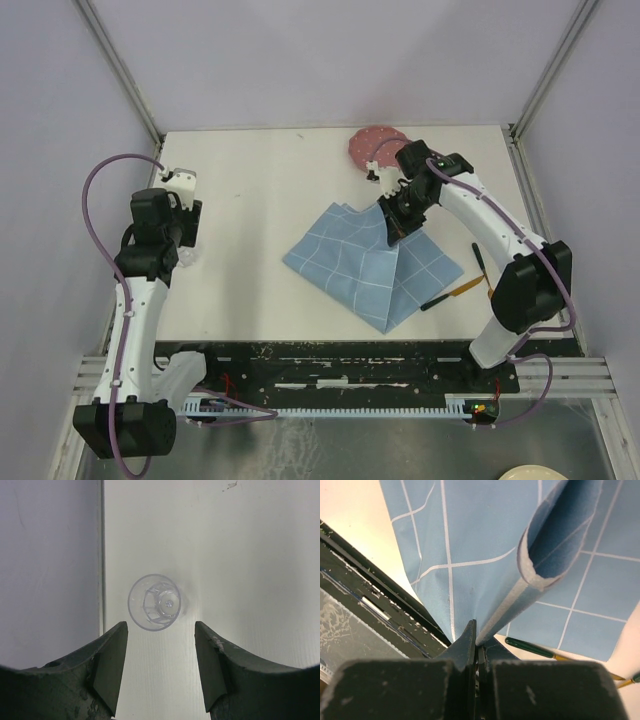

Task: Set the dinner table for one person
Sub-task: Fold the napkin at the center of the board.

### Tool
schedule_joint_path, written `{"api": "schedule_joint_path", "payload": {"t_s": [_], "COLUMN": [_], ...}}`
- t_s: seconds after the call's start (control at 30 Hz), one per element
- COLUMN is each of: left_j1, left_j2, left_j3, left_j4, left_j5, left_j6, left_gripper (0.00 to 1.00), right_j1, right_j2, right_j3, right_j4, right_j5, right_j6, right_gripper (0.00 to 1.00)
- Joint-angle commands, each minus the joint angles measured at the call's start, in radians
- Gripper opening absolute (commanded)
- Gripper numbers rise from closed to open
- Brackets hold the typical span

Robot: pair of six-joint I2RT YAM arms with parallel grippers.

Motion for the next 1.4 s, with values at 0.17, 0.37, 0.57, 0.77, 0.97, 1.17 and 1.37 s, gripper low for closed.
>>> {"api": "schedule_joint_path", "payload": {"t_s": [0.17, 0.37, 0.57, 0.77, 0.97, 1.17, 1.37], "left_j1": [0.003, 0.004, 0.004, 0.004, 0.004, 0.004, 0.004], "left_j2": [-0.008, -0.002, 0.011, 0.024, 0.027, 0.024, 0.035], "left_j3": [0.012, 0.005, 0.007, 0.013, 0.014, 0.005, 0.007], "left_j4": [0.054, 0.061, 0.067, 0.074, 0.074, 0.074, 0.078], "left_j5": [0.026, 0.032, 0.044, 0.049, 0.048, 0.049, 0.054], "left_j6": [0.011, 0.010, -0.005, -0.001, 0.002, -0.001, -0.001], "left_gripper": [0.63, 0.63, 0.63, 0.63, 0.63, 0.63, 0.63], "right_j1": [-0.084, -0.147, -0.245, -0.294, -0.357, -0.445, -0.462], "right_j2": [-0.061, -0.122, -0.146, -0.150, -0.160, -0.127, -0.041], "right_j3": [-0.045, -0.094, -0.124, -0.163, -0.171, -0.153, -0.119], "right_j4": [-0.032, -0.005, -0.010, -0.018, 0.007, 0.011, -0.027], "right_j5": [0.068, 0.091, 0.072, 0.057, 0.069, 0.070, 0.031], "right_j6": [-0.029, -0.024, -0.026, -0.045, -0.027, -0.016, -0.052], "right_gripper": [0.01, 0.01, 0.01, 0.01, 0.01, 0.01, 0.02]}}
